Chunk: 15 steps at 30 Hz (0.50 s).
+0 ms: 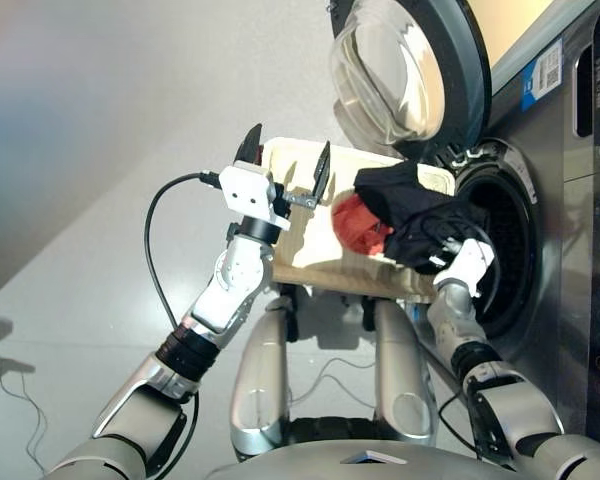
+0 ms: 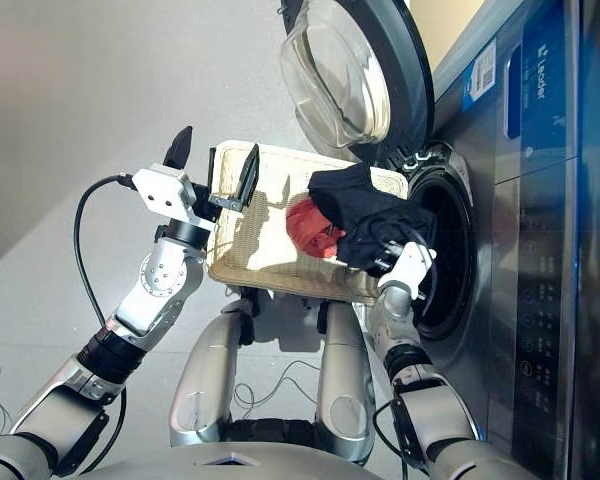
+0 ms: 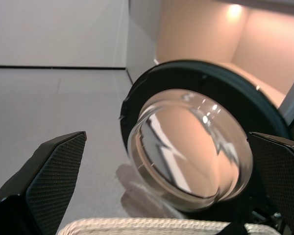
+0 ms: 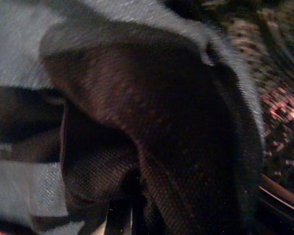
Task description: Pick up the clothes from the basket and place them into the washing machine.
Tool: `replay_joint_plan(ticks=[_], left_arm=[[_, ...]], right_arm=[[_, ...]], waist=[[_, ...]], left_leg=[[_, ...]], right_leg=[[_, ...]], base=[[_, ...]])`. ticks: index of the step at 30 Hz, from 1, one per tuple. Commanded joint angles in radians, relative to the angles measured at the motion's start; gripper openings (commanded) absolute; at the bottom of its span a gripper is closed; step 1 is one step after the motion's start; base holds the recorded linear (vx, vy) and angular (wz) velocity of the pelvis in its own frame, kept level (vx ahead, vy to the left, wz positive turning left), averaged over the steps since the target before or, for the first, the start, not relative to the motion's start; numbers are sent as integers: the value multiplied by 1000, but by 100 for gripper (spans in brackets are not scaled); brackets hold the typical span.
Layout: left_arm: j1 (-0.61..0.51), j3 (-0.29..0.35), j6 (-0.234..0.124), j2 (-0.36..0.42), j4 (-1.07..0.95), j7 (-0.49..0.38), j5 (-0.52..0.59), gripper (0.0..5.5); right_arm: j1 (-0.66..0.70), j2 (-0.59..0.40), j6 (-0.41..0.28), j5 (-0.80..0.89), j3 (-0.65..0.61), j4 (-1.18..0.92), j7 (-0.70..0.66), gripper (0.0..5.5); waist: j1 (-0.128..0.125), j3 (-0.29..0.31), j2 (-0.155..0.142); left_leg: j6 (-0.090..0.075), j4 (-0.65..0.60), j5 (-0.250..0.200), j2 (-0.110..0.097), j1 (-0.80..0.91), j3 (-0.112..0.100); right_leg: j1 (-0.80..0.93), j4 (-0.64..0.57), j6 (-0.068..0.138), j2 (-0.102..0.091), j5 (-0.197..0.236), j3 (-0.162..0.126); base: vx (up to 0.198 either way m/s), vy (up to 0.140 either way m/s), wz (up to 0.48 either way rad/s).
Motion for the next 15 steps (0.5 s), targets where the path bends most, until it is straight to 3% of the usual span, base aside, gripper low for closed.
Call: replay_joint_plan(ticks=[1,13,15], left_arm=[[-7,12,-65,9,-89,10,-10,550],[-22,-30,-55,6,-120,-3,-78,550],[-25,-33,-51,10,-129,-1,-84,550]], right_arm=[[-22,-66,-130,111,-83,1,-96,0],[-177,-327,-166,260,-227,109,-227,0],[-211,-366,-161,293,-230,122,-231,0]], waist=[[19,-15,4],[38,-15,64],[39,-15,73]], left_leg=[[-35,159,-126,32,-21,-50],[-38,270,-155,24,-227,-58],[-38,290,-144,25,-280,-56]], right_leg=[[63,-31,63,-28,11,73],[-149,85,57,-29,-21,94],[-209,104,55,-31,-6,102]], base=[[0,0,0],[-14,-4,27],[-72,1,34]])
